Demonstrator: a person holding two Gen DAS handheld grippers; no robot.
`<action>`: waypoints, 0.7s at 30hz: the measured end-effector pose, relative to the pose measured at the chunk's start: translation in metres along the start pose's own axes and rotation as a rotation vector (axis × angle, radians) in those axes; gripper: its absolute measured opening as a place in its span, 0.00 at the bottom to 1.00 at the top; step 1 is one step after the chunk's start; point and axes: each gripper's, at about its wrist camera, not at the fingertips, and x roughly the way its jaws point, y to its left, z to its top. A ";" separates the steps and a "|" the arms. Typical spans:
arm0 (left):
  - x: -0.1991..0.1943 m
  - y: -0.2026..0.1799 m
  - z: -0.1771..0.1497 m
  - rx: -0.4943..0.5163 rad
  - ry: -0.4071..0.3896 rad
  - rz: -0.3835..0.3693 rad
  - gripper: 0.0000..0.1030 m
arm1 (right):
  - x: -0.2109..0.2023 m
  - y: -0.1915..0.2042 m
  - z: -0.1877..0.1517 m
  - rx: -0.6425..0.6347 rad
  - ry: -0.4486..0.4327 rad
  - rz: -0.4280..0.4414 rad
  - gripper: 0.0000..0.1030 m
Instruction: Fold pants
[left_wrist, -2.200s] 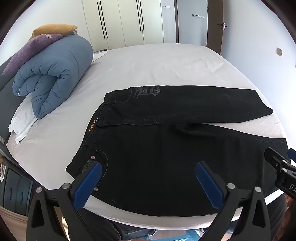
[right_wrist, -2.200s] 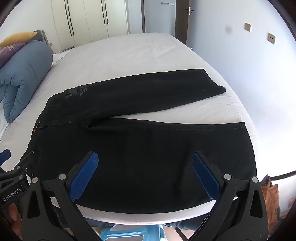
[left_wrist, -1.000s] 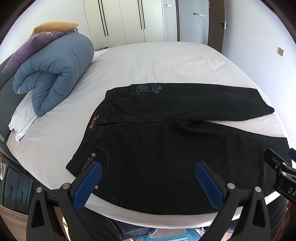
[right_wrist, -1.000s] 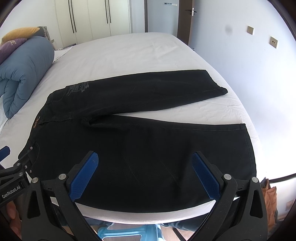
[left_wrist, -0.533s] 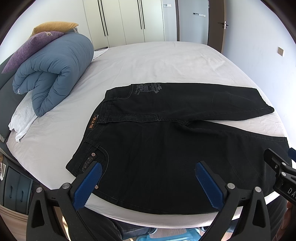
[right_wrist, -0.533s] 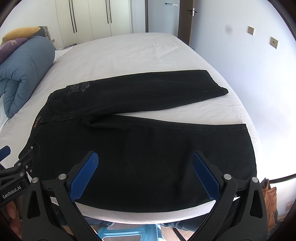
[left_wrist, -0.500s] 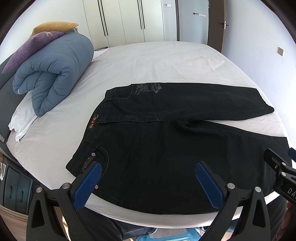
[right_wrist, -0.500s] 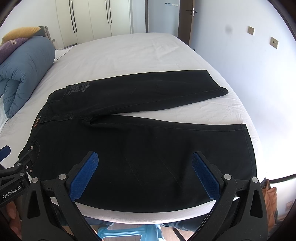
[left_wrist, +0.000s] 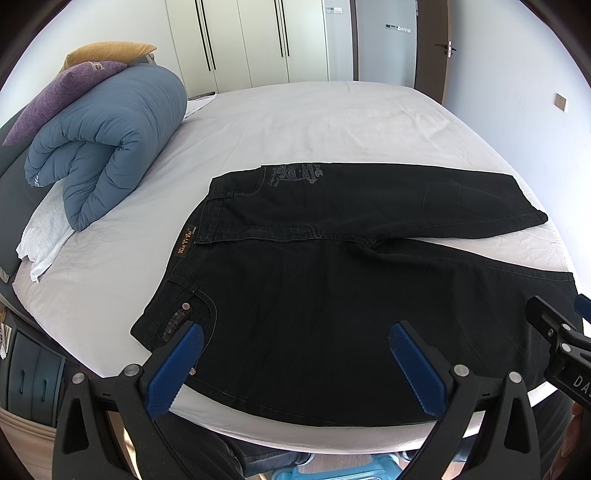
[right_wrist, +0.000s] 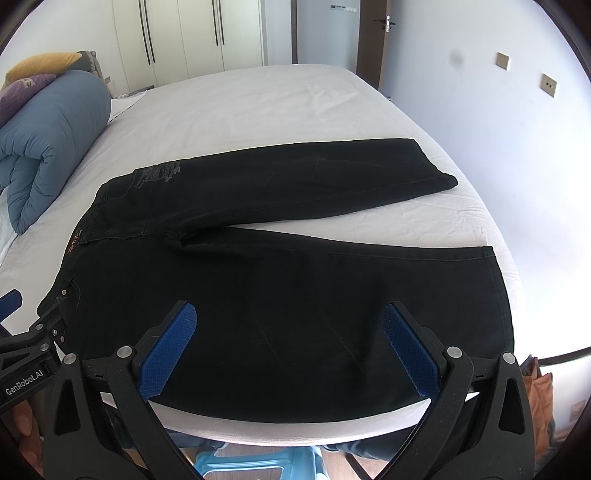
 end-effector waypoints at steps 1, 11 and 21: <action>0.000 0.000 0.000 0.000 0.000 0.000 1.00 | 0.000 0.000 0.000 0.000 0.001 0.000 1.00; 0.002 0.001 -0.004 0.002 0.002 -0.003 1.00 | 0.003 0.003 -0.001 -0.001 0.005 0.003 1.00; 0.014 0.015 0.009 -0.004 -0.001 -0.068 1.00 | 0.014 0.009 0.012 -0.051 0.002 0.046 1.00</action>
